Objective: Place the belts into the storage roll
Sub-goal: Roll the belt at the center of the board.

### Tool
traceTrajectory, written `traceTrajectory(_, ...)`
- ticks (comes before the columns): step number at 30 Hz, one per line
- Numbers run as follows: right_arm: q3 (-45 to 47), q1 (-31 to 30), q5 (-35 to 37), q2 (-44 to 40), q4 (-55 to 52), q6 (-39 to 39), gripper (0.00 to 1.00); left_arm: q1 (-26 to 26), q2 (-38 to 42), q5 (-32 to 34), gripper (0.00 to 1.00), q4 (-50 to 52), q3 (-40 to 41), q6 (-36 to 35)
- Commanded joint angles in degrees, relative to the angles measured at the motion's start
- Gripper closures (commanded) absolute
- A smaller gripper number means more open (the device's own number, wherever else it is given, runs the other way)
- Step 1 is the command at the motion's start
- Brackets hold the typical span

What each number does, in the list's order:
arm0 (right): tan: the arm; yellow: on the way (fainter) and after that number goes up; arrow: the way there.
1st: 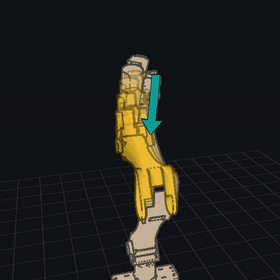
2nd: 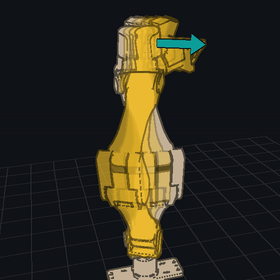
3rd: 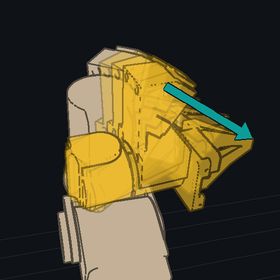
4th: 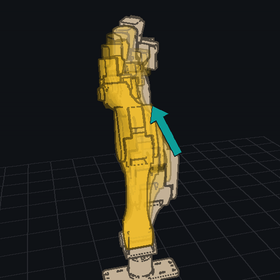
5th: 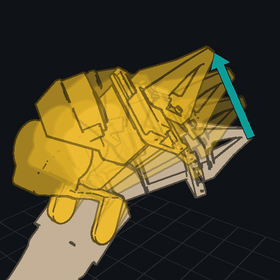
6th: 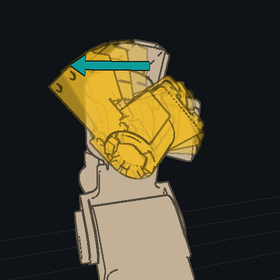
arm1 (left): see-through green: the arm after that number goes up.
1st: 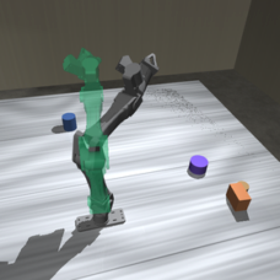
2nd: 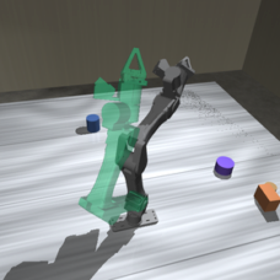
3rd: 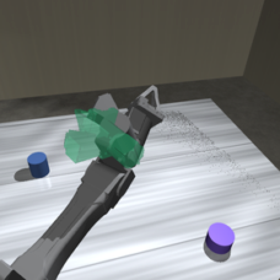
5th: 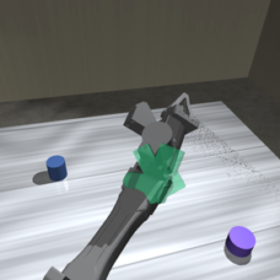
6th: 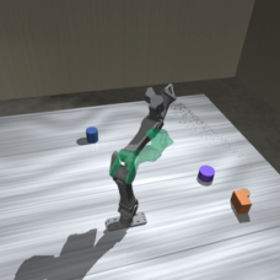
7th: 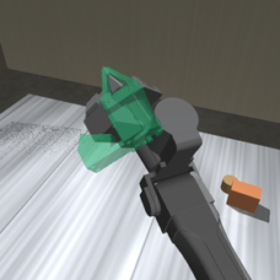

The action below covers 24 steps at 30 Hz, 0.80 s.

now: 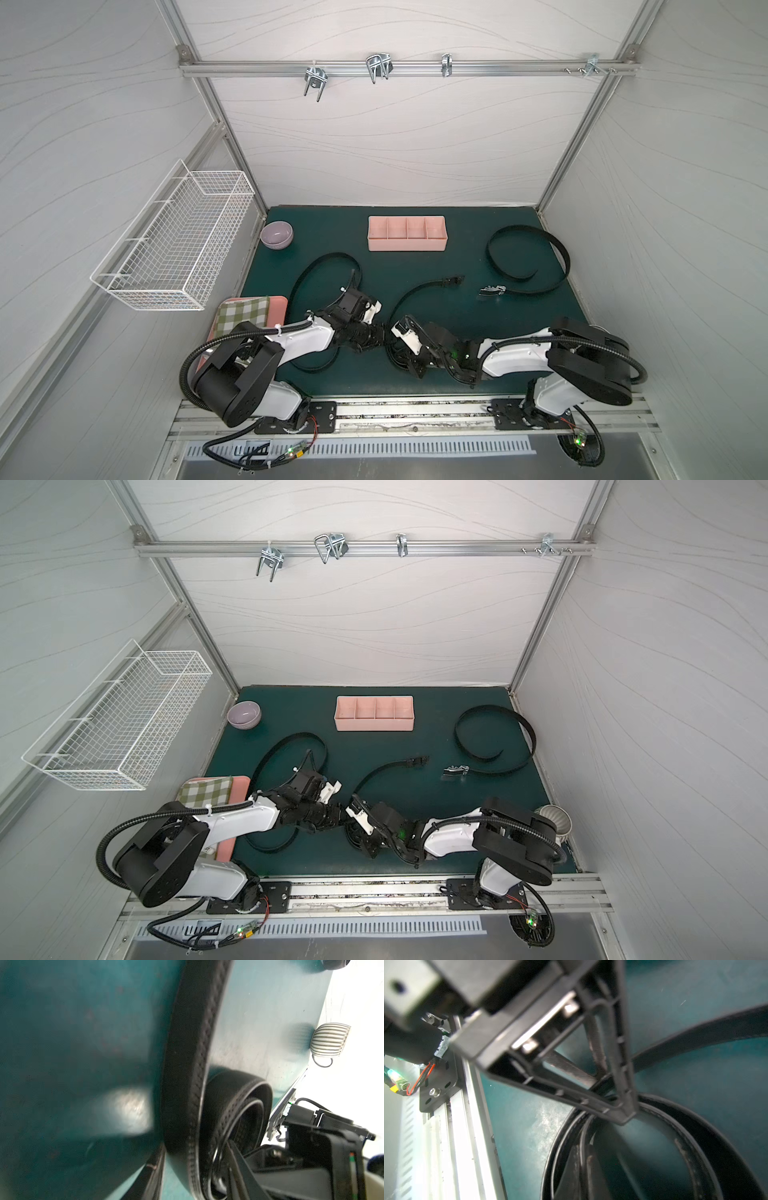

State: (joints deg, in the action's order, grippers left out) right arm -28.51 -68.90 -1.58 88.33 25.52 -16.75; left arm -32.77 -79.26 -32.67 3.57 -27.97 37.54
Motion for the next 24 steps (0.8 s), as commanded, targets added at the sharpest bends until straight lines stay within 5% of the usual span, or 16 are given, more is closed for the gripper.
traceTrajectory(1, 1.27, 0.29, -0.69, 1.75, -3.86, -0.61, 0.94, -0.72, 2.73, 1.67, 0.58, 0.68, 0.06, -1.38)
traceTrajectory(24, 0.43, -2.99, -0.53, 2.30, -4.28, 2.40, 0.93, -5.94, -7.72, 10.13, 0.63, 11.05, -10.51, -8.70)
